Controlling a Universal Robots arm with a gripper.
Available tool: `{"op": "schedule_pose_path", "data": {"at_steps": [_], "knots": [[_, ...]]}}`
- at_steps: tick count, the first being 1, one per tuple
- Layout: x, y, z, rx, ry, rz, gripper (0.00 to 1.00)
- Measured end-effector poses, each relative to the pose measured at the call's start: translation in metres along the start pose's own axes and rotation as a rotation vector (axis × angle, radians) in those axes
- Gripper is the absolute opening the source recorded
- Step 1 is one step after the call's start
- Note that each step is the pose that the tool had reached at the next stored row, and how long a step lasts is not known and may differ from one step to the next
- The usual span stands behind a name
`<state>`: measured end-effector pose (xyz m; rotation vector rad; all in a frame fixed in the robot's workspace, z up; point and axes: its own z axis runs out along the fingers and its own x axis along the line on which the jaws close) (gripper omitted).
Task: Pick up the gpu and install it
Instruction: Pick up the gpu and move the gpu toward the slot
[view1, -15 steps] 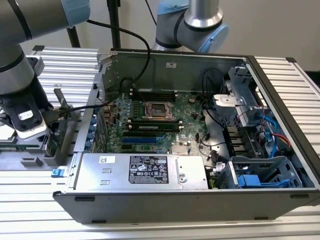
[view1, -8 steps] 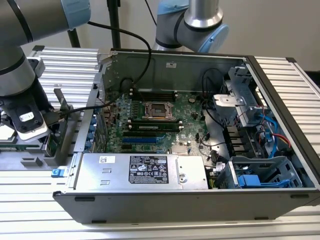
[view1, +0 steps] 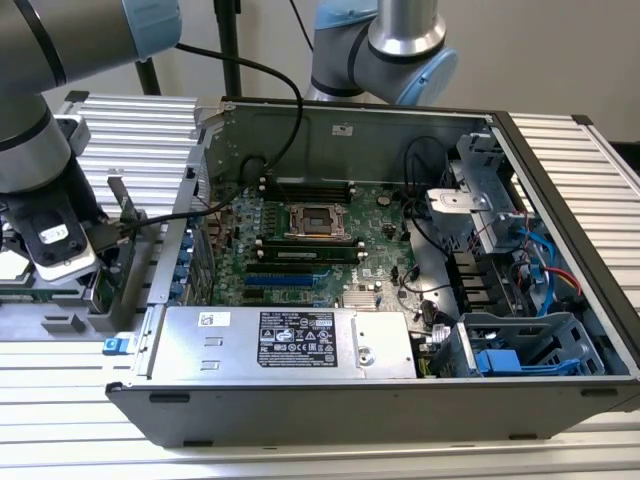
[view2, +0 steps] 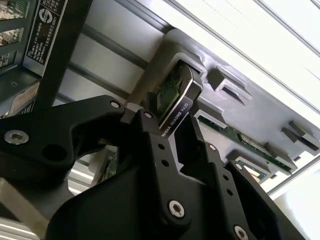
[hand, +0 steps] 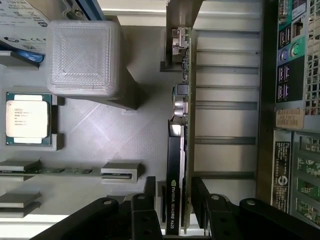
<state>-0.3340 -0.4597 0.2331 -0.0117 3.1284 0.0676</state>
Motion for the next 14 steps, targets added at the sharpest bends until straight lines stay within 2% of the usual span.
{"op": "schedule_pose_path", "data": {"at_steps": [11, 12, 14], "knots": [[0.0, 0.0, -0.001, 0.0001, 0.0001, 0.0, 1.0], [0.0, 0.0, -0.0011, 0.0001, 0.0002, 0.0, 0.0], [0.0, 0.0, -0.0012, 0.0003, 0.0002, 0.0, 0.0]]}}
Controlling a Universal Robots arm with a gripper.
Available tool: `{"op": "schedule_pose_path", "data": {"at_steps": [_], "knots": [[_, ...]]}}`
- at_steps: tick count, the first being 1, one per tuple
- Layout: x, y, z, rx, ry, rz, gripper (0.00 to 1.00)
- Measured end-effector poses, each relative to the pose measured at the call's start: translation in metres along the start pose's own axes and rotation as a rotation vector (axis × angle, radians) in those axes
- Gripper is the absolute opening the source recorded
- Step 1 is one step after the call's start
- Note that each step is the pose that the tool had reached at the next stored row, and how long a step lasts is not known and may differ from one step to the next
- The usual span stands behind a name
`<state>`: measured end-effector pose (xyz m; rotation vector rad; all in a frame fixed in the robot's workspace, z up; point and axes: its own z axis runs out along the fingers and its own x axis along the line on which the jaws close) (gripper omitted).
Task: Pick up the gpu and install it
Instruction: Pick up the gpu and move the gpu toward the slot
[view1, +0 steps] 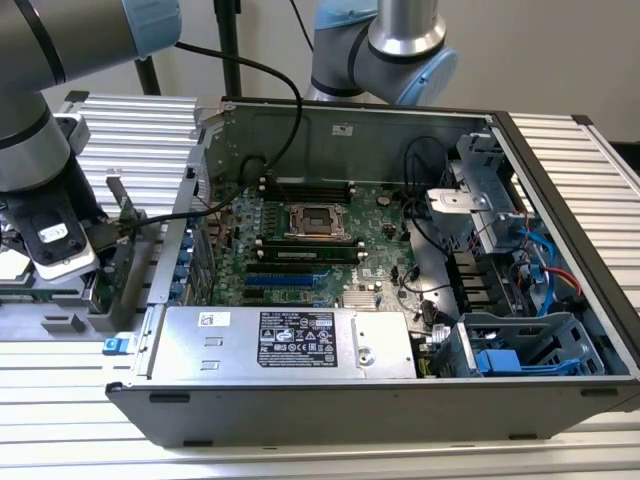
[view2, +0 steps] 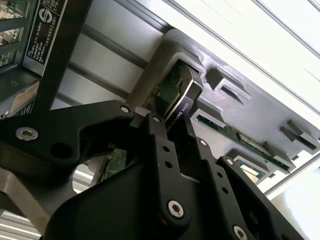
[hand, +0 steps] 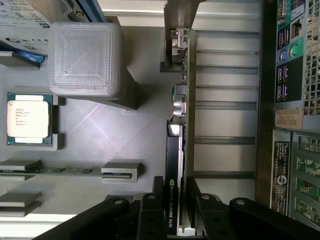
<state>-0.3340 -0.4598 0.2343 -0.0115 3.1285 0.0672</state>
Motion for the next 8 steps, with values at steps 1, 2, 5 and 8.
{"op": "schedule_pose_path", "data": {"at_steps": [1, 2, 5, 8], "knots": [[-0.0001, -0.0001, 0.0, 0.0, 0.0001, 0.0, 0.0], [-0.0001, -0.0001, 0.0, -0.0001, 0.0, 0.0, 0.0], [0.0, 0.0, 0.0, -0.0002, 0.0, 0.0, 0.0], [0.0, 0.0, -0.0001, -0.0001, -0.0001, 0.0, 0.0]]}}
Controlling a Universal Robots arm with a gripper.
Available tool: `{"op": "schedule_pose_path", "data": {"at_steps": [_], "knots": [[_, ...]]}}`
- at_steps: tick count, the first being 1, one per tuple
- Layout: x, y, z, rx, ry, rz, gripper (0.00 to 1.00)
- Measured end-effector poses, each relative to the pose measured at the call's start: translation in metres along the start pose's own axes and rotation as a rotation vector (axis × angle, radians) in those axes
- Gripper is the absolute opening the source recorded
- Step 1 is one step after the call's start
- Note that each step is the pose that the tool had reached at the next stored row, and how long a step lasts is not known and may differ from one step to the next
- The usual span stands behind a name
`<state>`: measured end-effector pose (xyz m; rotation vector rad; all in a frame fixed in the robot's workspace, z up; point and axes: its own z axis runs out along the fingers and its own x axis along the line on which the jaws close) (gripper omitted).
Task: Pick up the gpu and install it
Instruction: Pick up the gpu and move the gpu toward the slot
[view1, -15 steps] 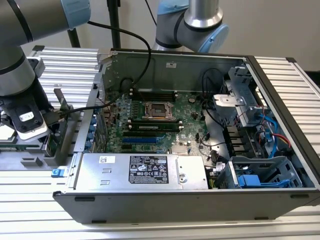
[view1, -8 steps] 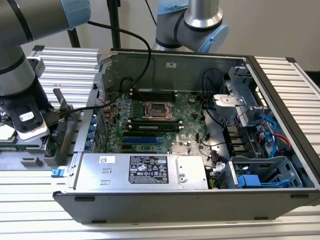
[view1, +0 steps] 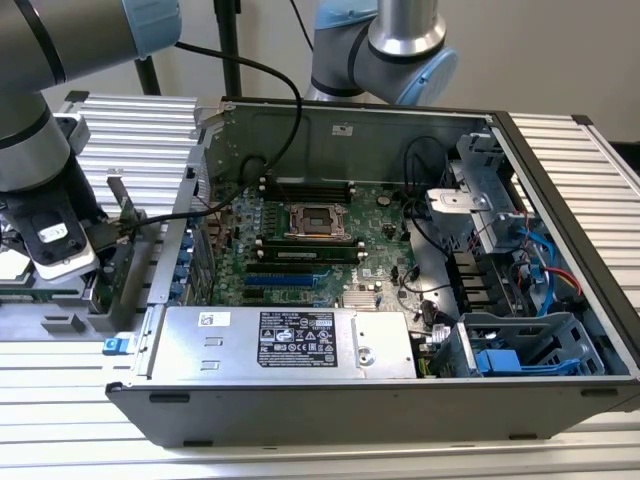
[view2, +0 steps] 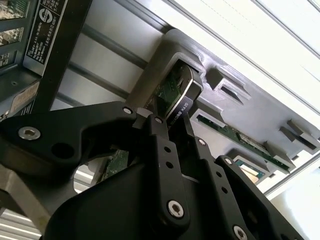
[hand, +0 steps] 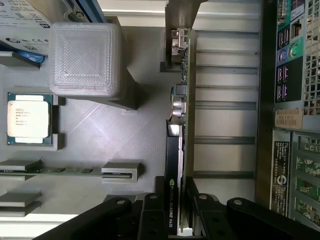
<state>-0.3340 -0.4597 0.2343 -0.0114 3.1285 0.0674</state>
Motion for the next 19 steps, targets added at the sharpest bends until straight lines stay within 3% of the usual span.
{"op": "schedule_pose_path", "data": {"at_steps": [10, 19], "knots": [[0.0, 0.0, -0.0015, 0.0002, 0.0003, 0.0, 0.0], [-0.0001, 0.0003, -0.0081, 0.0, 0.0001, 0.0, 0.0]]}}
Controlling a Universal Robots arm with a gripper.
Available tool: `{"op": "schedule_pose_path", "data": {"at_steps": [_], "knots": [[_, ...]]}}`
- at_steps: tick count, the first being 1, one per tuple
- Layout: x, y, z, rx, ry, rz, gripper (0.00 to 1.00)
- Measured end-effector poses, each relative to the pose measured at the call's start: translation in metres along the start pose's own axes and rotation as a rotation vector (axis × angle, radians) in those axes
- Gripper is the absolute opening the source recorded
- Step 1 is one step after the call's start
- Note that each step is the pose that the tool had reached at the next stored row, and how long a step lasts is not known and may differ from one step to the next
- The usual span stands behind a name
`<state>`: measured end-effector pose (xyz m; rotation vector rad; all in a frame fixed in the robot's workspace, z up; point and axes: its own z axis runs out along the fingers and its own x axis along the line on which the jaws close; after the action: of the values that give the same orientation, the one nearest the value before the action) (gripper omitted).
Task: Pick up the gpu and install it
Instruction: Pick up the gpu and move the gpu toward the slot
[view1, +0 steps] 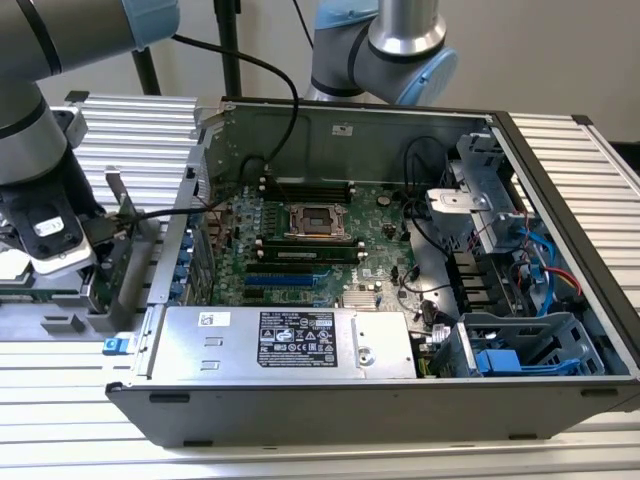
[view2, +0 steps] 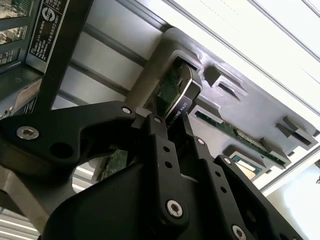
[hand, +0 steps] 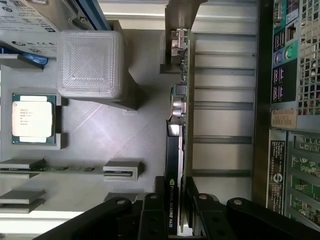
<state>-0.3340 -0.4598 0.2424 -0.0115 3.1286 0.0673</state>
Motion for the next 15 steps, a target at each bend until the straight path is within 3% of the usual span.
{"op": "schedule_pose_path", "data": {"at_steps": [15], "knots": [[-0.0001, 0.0004, -0.0098, -0.0001, -0.0001, 0.0, 0.0]]}}
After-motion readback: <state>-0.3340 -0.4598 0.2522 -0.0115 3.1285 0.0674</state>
